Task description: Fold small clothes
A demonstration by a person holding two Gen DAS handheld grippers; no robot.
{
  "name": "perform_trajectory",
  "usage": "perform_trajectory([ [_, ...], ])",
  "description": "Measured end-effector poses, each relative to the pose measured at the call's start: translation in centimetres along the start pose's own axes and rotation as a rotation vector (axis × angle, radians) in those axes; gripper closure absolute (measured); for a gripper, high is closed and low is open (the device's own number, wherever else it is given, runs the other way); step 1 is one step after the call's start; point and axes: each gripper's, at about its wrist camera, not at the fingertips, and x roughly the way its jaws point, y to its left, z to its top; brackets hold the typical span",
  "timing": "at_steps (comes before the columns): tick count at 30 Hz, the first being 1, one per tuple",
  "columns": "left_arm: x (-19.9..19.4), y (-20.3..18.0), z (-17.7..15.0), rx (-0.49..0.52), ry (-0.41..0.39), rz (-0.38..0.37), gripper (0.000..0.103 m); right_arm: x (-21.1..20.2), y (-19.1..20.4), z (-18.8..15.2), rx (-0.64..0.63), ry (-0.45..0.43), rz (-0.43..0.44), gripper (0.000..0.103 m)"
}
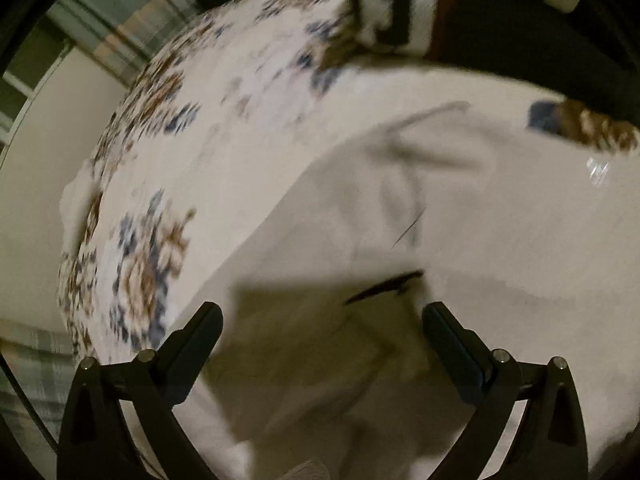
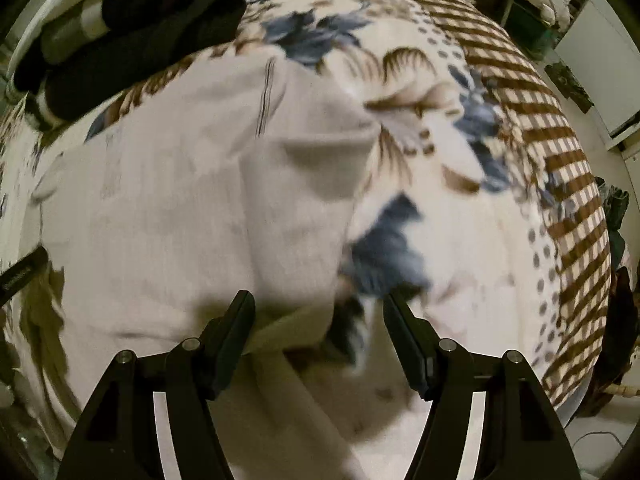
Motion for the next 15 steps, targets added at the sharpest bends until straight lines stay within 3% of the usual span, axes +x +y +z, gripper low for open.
perform_trajectory([
  [4, 0.6, 2.1, -2.5, -0.044, 0.062, 0.018, 0.000, 0.2, -0.5, -1.7, 0.013, 0.018, 0.010, 0.034],
  [11, -0.9, 4.0, -4.7, -0.134, 0.084, -0.017, 0.000, -1.0, -1.4, -3.6, 0.027, 0.035, 0.030, 0.034],
  [15, -2.6, 5.5, -6.1, -0.197, 0.066, -0.057, 0.000, -3.9, -0.4, -3.1, 0.052, 0.004, 0.129, 0.034],
])
